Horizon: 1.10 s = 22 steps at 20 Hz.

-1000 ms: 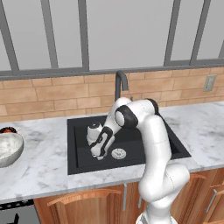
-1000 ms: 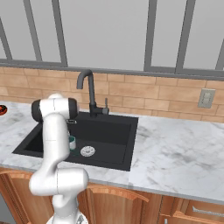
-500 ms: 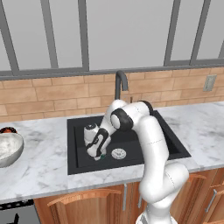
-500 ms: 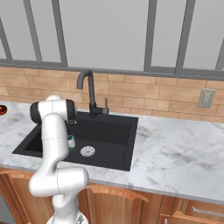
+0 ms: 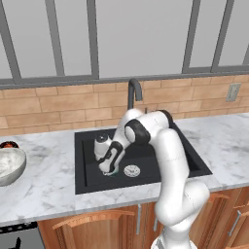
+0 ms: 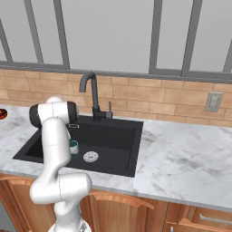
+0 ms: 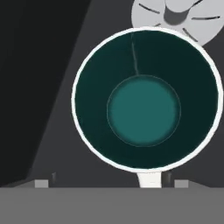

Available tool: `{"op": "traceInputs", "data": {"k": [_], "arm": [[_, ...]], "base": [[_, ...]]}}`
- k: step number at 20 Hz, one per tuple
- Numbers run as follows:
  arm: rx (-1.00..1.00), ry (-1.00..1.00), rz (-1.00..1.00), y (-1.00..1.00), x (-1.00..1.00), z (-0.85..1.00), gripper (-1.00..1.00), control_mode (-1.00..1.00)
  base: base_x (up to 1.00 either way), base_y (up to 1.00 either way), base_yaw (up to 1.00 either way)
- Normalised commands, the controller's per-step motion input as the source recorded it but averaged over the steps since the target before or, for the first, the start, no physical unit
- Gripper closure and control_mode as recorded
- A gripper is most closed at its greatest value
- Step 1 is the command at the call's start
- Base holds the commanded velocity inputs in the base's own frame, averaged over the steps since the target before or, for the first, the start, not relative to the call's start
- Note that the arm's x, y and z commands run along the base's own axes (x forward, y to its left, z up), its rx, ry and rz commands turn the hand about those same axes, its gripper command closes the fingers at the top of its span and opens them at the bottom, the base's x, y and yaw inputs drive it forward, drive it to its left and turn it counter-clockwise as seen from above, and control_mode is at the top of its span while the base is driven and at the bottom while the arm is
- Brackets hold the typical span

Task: Pick the mug and place it in the sink. Pick the bowl and place it in the open cabinet and then close the cabinet.

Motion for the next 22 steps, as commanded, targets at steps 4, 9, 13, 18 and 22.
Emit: {"op": "traceInputs", "data": {"k": [4, 9, 13, 18, 22], "arm": [[0.00, -0.08, 0.00, 0.00, -0.24, 0.28, -1.00, -1.00], [0.00, -0.03, 0.01, 0.00, -0.23, 0.54, -1.00, -1.00], [0.00, 0.00, 0.12, -0.07, -0.25, 0.96, -1.00, -1.00], [-0.01, 0.00, 0.23, -0.39, -0.35, 1.00, -1.00, -1.00], [-0.06, 0.01, 0.25, -0.13, -0.18, 1.00, -1.00, -1.00]], "base": [[0.00, 0.00, 0.00], [0.00, 0.00, 0.00], [0.00, 0.00, 0.00], [0.00, 0.00, 0.00], [0.00, 0.00, 0.00]]}}
